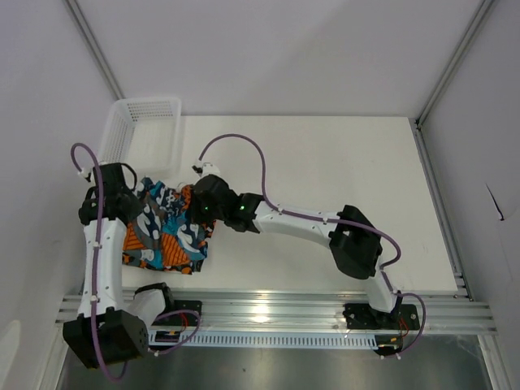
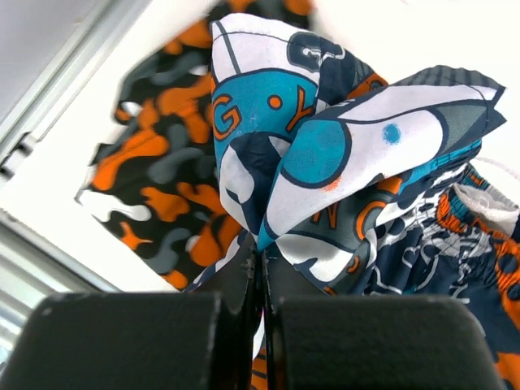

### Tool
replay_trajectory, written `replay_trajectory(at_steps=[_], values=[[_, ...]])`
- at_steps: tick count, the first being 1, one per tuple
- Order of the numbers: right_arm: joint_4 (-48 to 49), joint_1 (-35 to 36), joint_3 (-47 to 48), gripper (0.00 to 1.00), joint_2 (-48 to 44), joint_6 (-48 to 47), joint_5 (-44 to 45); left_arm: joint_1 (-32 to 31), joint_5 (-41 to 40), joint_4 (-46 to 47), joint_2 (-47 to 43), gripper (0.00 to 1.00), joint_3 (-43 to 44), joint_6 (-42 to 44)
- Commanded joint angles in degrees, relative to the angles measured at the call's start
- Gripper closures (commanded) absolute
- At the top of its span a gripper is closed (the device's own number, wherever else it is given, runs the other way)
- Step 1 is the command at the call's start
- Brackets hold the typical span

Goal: Fold and stack the shorts

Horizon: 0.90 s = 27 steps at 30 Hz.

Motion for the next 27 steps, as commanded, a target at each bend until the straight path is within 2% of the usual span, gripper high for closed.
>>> replay_trajectory(at_steps=[1,5,11,16,17,18,19,20,21,22,24,27], values=[[4.64,1.1,3.07,1.0,3.02,-1.13,2.99,3.81,1.31,2.89,-1.29,1.0,-1.41,2.65],[6.58,1.89,2.45,1.0,5.05,-0.6,4.04,8.2,3.85,6.32,2.21,1.0,-4.84,3.79],[8.78,2.77,0.96,1.0,7.86,-0.25,6.5,10.84,4.81,9.14,8.63,1.0,-4.5,4.14],[8.17,2.6,-0.18,1.0,10.76,0.36,5.89,15.93,8.33,9.93,14.35,1.0,-4.32,4.23],[8.52,2.6,-0.71,0.97,11.02,0.63,5.63,16.12,8.25,9.85,14.96,1.0,-3.97,4.4],[8.95,2.6,-1.15,0.88,11.2,0.98,5.02,16.55,8.07,9.32,15.49,0.93,-3.79,4.41],[9.05,2.6,-1.94,0.82,11.38,1.5,4.92,17.08,8.16,9.23,16.19,0.86,-3.27,4.49],[8.79,2.51,-2.2,0.67,11.38,1.77,4.92,17.17,7.99,8.97,16.29,0.75,-3.09,4.41],[8.78,2.51,-2.56,0.59,11.03,1.95,4.83,17.26,8.25,8.97,16.12,0.45,-3.0,4.32],[8.7,2.34,-2.99,0.52,10.59,1.95,5.18,17.09,8.68,9.05,15.24,0.35,-2.91,4.23],[8.69,2.25,-4.4,0.34,8.76,1.95,6.06,17.17,7.99,8.62,14.27,0.19,-2.39,4.05],[7.99,1.28,-6.25,0.29,6.12,1.25,6.94,17.17,7.28,7.21,11.73,0.16,-0.63,3.97]])
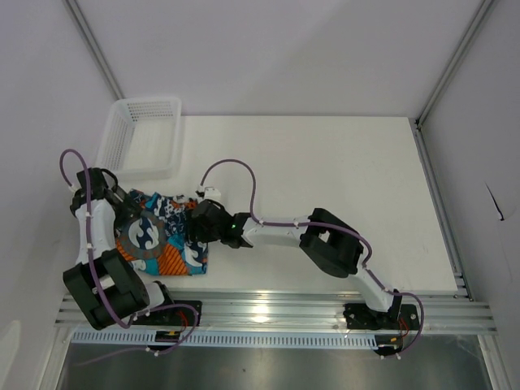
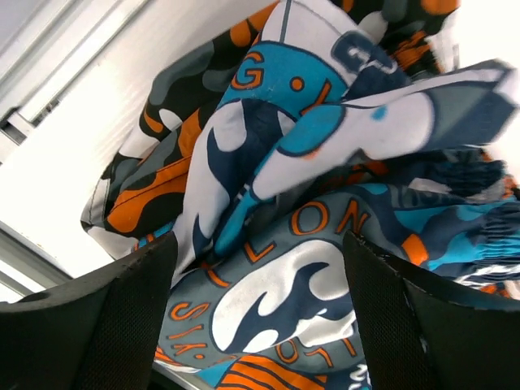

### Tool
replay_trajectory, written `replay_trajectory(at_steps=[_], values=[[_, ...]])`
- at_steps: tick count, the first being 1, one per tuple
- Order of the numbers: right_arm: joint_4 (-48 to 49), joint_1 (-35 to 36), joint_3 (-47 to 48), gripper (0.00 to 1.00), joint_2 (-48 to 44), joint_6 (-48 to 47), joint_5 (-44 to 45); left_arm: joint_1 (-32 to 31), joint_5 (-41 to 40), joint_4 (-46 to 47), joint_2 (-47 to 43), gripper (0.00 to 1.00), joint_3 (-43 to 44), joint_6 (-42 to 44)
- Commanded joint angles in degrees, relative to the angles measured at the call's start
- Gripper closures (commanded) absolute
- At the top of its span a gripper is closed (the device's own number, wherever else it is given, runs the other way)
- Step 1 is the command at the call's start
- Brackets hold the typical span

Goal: Fold and stack the shorts

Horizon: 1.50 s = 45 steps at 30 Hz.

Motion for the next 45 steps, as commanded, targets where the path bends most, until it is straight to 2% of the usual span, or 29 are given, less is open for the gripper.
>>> replay_trajectory(at_steps=[1,6,10,11,13,14,15,19,22,23,26,34,37,38,40,41,43,45], values=[[0.89,-0.79,-1.81,0.28,-6.39,-0.46,2.98,0.49,0.33,-0.7,-4.56,0.16,4.09,0.08],[-1.22,-1.85,-3.92,0.25,-12.2,-1.6,6.68,0.32,3.84,-2.11,-12.64,0.15,4.53,-0.1],[1.23,-3.78,-6.2,0.27,-15.28,-0.9,1.51,0.32,11.12,-2.29,-18.97,0.15,3.92,-0.01],[2.46,-4.22,-6.91,0.31,-16.15,-0.64,-0.16,0.41,16.89,-2.11,-19.77,0.16,3.66,-0.19],[8.87,-5.71,-9.71,0.36,-16.69,0.76,-7.18,-0.03,23.33,-0.62,-20.3,0.18,1.99,-0.97],[11.15,-6.24,-10.6,0.43,-16.69,1.73,-9.47,-0.38,25.97,-0.36,-19.87,0.19,1.73,-1.33],[16.13,-7.38,-11.39,0.46,-16.08,3.3,-15.93,-1.17,26.78,0.43,-18.38,0.21,1.11,-1.59],[25.04,-9.49,-11.93,0.59,-12.13,7.09,-25.89,-2.31,32.67,2.8,-15.48,0.28,-0.82,-2.38],[30.58,-10.11,-11.05,0.78,-8.79,9.72,-30.83,-4.76,33.91,4.3,-14.42,0.35,-1.27,-3.35],[33.47,-10.29,-10.44,0.87,-7.91,10.43,-32.15,-5.39,33.99,4.83,-13.8,0.37,-1.44,-3.53],[37.17,-10.55,-9.73,1.0,-5.01,13.06,-36.11,-6.8,36.18,7.1,-12.14,0.42,-2.66,-4.67],[41.14,-10.82,-6.83,1.0,1.06,16.15,-38.23,-6.89,39.89,15.63,-6.24,0.53,-9.61,-9.23],[42.55,-11.43,-6.12,1.0,3.69,17.91,-38.32,-6.8,38.3,21.69,-5.8,0.58,-13.21,-13.87],[42.81,-11.69,-6.21,1.0,4.22,18.52,-38.15,-6.71,37.95,25.88,-5.28,0.62,-15.92,-15.38],[44.21,-12.57,-6.74,1.0,5.72,20.28,-37.44,-5.31,37.69,29.16,-2.82,0.67,-16.91,-18.11],[44.39,-12.83,-7.26,1.0,6.07,20.63,-36.92,-4.52,37.51,32.14,-2.11,0.73,-17.95,-18.9],[43.52,-13.54,-7.96,1.0,6.6,20.11,-34.73,-1.8,37.08,35.4,-1.23,0.76,-19.8,-21.19],[38.36,-13.72,-7.62,1.0,6.69,18.71,-32.79,0.22,36.37,40.32,-0.35,0.79,-22.35,-22.68]])
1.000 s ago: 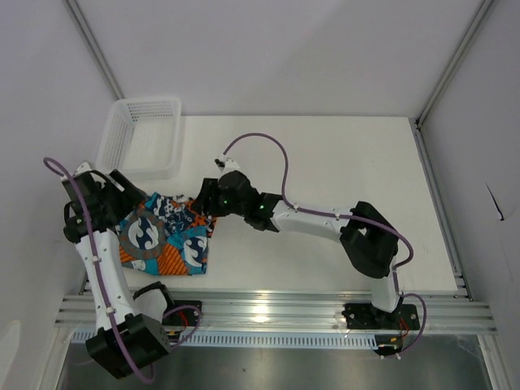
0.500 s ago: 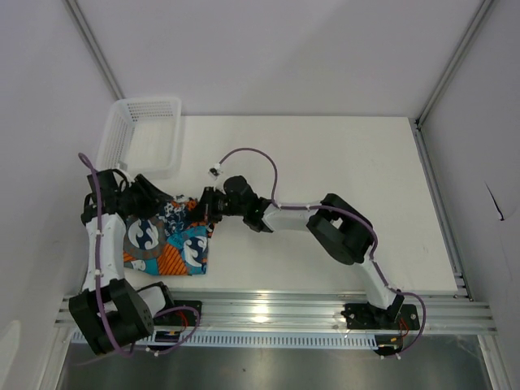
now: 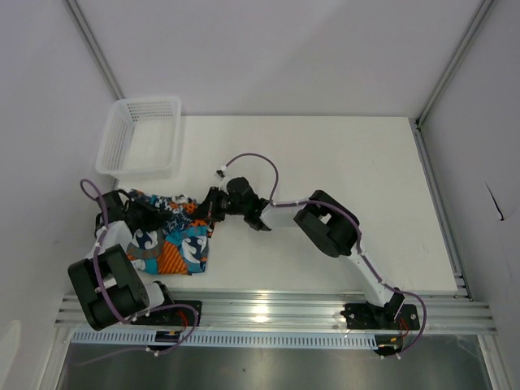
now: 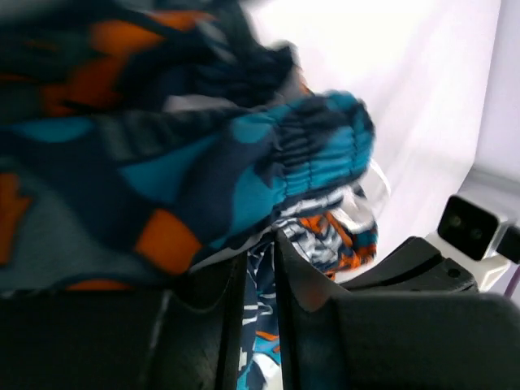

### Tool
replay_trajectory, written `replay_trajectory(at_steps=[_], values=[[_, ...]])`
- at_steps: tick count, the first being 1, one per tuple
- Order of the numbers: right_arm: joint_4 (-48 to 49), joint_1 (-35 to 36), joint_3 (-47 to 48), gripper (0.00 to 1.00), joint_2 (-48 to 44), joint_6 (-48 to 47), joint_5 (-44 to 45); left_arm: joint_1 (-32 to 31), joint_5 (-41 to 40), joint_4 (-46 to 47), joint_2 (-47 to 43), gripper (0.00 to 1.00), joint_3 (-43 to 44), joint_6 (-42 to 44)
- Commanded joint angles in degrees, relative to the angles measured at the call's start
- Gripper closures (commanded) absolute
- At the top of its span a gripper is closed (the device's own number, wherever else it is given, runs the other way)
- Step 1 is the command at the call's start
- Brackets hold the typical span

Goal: Fold and stack the shorts

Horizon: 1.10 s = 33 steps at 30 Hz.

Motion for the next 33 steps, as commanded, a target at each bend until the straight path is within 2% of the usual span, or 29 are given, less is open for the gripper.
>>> replay_trajectory(at_steps=[1,2,4,8,10,12,15,16,19,21,25,29,30,31,33], values=[[-4.36,-0.69,1.58,1.0,0.81,-2.56,5.39,3.09,-0.83,11.9,1.2,0.79,-2.77,-5.4],[-9.36,-0.6,3.33,1.0,1.07,-3.62,6.37,3.44,-0.48,16.78,2.51,0.79,-4.43,-5.92],[-11.85,-0.51,3.61,1.0,1.51,-4.86,7.95,3.36,1.71,23.3,6.01,0.79,-6.02,-7.33],[-11.69,-1.13,3.17,1.0,2.65,-3.73,7.53,3.36,7.33,33.42,12.35,0.78,-6.99,-9.44],[-11.34,-1.39,3.35,1.0,3.01,-3.28,6.91,3.36,10.75,39.91,15.96,0.73,-8.04,-11.46],[-10.55,-1.39,3.26,1.0,2.66,-3.63,6.38,3.27,11.64,41.79,15.8,0.69,-8.31,-11.99],[-10.55,-1.22,3.35,1.0,0.9,-4.77,5.94,2.92,9.98,38.38,10.12,0.49,-7.79,-9.55],[-10.46,-1.13,3.26,1.0,0.38,-5.04,5.77,2.83,9.46,35.93,8.17,0.38,-7.7,-9.1],[-8.02,-1.13,2.04,0.98,-2.35,-4.95,4.19,2.74,8.92,31.36,0.71,0.21,-7.44,-8.22],[-6.08,-1.39,0.89,0.96,-4.89,-3.82,1.74,2.74,8.31,26.18,-4.65,0.16,-6.74,-7.43],[0.25,-1.04,-0.35,0.96,-7.36,-1.79,-3.71,2.74,6.91,16.15,-12.22,0.13,-2.97,-6.72],[3.16,1.77,1.49,0.94,-7.89,-0.65,-6.8,2.74,3.74,2.0,-16.19,0.11,4.59,-2.26],[3.86,2.47,2.02,0.94,-7.2,-0.38,-7.41,2.74,2.26,-3.85,-16.46,0.1,5.91,-0.85],[6.04,3.95,2.64,0.94,-6.41,0.75,-8.11,2.83,1.2,-6.95,-16.55,0.1,10.27,0.39],[10.25,5.19,4.31,0.93,-3.17,2.77,-9.88,2.83,-0.91,-12.4,-16.72,0.08,13.29,3.29]])
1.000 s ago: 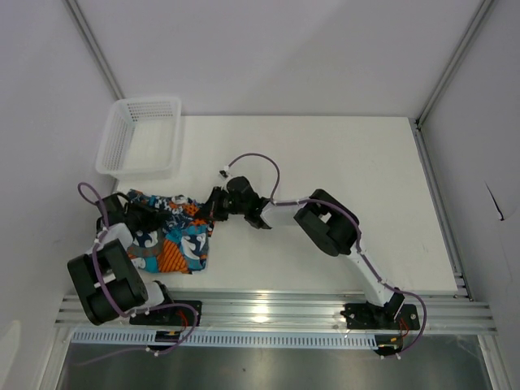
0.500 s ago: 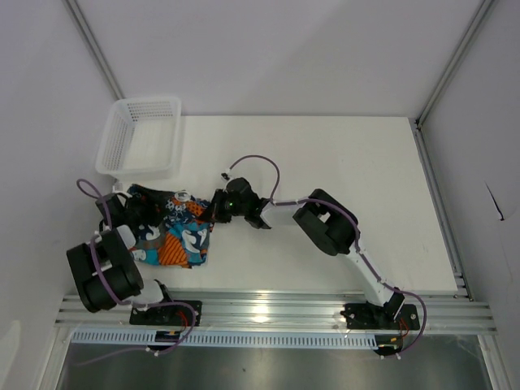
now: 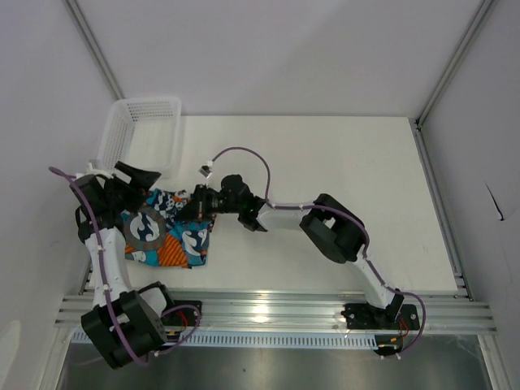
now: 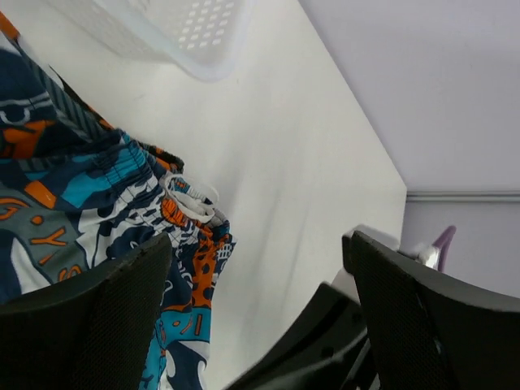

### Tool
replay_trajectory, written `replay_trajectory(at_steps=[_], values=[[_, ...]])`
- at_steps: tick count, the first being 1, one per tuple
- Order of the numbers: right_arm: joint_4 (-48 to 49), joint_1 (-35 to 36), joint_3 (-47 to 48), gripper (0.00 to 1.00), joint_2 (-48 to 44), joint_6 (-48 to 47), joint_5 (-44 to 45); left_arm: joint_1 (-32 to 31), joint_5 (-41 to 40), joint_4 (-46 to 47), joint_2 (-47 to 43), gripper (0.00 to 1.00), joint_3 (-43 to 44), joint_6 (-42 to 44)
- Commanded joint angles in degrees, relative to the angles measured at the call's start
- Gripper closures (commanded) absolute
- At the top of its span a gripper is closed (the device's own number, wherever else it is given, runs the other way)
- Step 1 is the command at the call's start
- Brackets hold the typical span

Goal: Fold and stack the shorts

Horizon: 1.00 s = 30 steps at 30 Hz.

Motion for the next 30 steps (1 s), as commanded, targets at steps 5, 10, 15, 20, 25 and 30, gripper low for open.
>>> replay_trajectory(at_steps=[5,10,15,20,25,30], values=[[24.55,4.64,2.8,0.94,10.31,13.99,-6.02,3.99,-0.34,-14.81,-1.54,0.05,2.86,7.75],[21.07,5.17,2.37,0.96,14.1,13.85,-6.72,8.23,5.29,-11.55,1.62,0.05,-1.55,8.19],[13.6,4.55,1.4,0.94,14.89,11.29,-5.67,11.13,5.56,-9.45,2.34,0.05,-3.13,7.93],[14.02,2.18,6.31,0.91,15.51,11.73,-11.18,13.85,10.21,-1.72,0.32,0.05,-7.96,1.96],[5.77,0.07,11.68,0.75,8.5,5.76,-16.38,15.44,17.58,16.97,1.1,0.04,-15.33,-8.38],[5.04,-0.37,6.25,0.59,1.1,1.97,-17.79,16.4,19.88,36.23,4.0,0.05,-22.54,-16.24]])
